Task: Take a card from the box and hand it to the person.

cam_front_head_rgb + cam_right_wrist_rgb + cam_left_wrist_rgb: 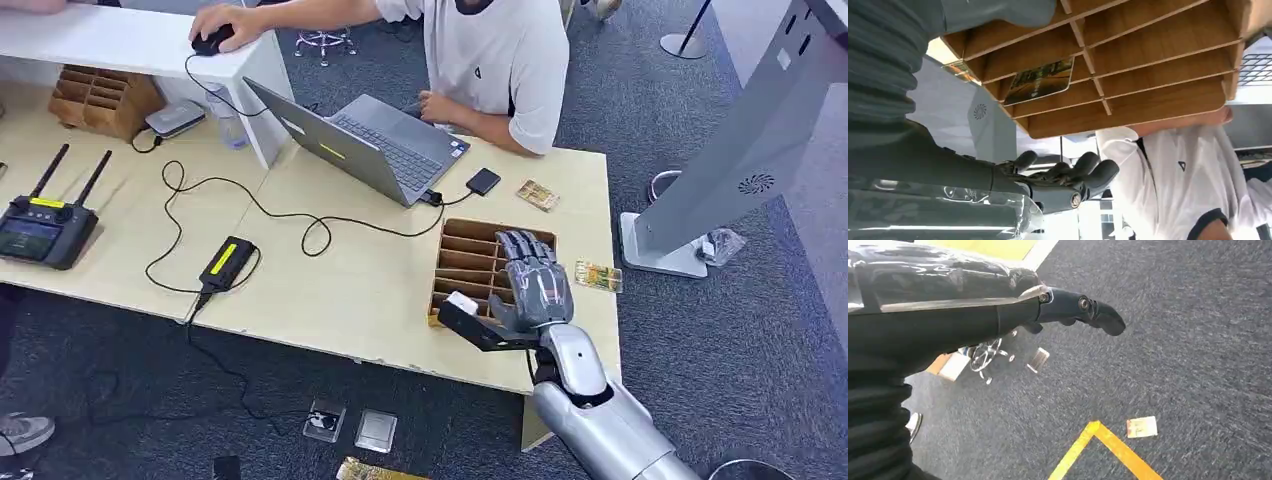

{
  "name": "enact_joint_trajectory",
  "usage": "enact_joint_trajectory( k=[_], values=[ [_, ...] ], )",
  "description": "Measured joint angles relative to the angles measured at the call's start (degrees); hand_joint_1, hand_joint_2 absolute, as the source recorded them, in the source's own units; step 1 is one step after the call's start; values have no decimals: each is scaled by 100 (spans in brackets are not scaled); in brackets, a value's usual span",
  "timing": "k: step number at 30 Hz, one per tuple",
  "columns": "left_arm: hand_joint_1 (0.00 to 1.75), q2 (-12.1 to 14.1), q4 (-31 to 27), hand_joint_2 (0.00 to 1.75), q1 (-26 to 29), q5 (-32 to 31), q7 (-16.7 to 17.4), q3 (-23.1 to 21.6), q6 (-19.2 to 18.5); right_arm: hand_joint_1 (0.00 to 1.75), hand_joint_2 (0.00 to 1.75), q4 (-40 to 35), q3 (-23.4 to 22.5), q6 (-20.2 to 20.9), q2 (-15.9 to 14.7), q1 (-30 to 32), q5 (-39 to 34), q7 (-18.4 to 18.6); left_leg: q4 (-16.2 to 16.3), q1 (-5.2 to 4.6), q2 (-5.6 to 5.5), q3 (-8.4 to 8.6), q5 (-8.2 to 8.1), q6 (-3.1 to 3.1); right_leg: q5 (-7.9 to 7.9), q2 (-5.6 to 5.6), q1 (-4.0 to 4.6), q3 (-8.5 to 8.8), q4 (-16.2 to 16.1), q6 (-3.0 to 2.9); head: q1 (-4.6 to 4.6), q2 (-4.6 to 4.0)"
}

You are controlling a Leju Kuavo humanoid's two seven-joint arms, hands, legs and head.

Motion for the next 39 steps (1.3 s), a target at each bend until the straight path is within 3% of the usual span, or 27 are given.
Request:
enact_joint_trajectory(
  k=[1,2,3,5,7,13,24,39],
  values=[
    [0,0,0,175,0,15,-13,0,-13,86,175,9,-2,-11,-9,0,0,4,0,0,0,0,0,0,0,0,0,0,0,0,2,0],
    [0,2,0,175,-1,22,-22,0,-15,89,175,17,-2,-13,-15,0,2,4,0,0,0,0,0,0,0,0,0,0,0,0,0,0],
    [0,2,0,175,0,35,-28,0,-24,75,175,24,-4,-13,-22,0,2,11,0,0,0,0,0,0,0,0,0,0,0,0,2,0],
    [0,9,0,175,0,59,-31,2,-46,86,175,35,-4,-13,-35,0,2,17,0,0,0,1,0,0,0,0,0,0,0,0,2,0],
    [0,11,0,175,0,76,-46,2,-59,79,175,44,-4,-13,-48,0,0,20,0,0,0,0,0,0,0,0,0,0,0,0,2,0],
    [0,15,0,175,-1,155,-92,2,-70,84,175,55,-4,-13,-55,1,13,20,0,0,0,0,0,0,0,0,0,0,0,0,0,0],
    [0,15,0,175,-2,151,-52,2,-79,75,175,90,2,-22,-9,-13,50,-33,0,0,0,-1,0,0,0,0,0,0,0,0,2,0],
    [0,15,0,175,-4,151,-44,2,-61,80,175,203,4,-17,101,-117,105,-63,0,0,0,-1,0,0,0,0,0,0,0,0,2,0]
  ],
)
